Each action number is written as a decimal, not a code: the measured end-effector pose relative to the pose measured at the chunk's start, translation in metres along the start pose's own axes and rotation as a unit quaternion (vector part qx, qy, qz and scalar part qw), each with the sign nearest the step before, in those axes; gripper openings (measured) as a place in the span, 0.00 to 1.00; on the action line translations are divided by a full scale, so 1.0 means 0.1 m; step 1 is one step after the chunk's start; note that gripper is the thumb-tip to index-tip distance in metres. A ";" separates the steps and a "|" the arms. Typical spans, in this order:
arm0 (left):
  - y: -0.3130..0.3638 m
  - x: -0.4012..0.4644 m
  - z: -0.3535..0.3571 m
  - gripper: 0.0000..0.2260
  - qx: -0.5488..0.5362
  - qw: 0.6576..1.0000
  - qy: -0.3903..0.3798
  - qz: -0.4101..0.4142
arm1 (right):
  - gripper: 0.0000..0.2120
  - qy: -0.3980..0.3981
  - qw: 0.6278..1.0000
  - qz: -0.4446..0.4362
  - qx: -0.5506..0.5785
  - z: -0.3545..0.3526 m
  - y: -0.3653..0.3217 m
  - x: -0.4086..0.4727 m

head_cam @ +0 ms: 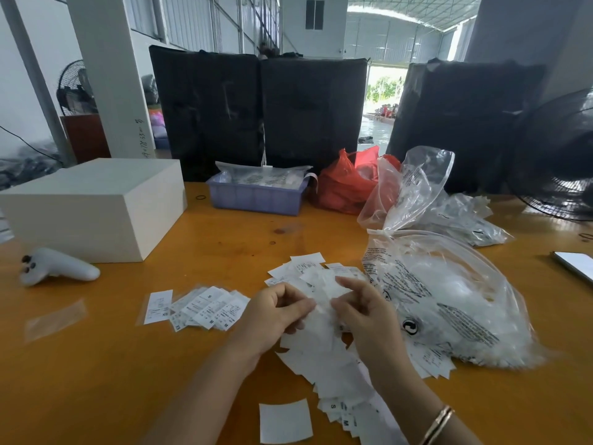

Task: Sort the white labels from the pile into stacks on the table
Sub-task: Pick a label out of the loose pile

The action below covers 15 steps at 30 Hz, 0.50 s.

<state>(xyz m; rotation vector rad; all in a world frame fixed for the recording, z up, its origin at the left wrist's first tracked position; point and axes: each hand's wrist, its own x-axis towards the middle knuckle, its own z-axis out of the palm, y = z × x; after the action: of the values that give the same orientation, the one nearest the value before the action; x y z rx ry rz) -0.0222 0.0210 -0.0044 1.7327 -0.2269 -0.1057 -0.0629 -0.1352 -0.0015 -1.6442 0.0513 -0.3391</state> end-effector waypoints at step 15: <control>0.08 -0.03 -0.12 0.08 0.145 0.976 0.031 0.160 | 0.03 0.018 0.935 0.181 0.306 -0.02 -0.04 0.00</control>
<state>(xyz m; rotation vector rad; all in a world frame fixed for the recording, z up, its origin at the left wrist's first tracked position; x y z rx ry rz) -0.0239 0.0321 0.0054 1.9611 -0.4925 0.2284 -0.0636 -0.1364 0.0021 -0.9812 0.2483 -0.0837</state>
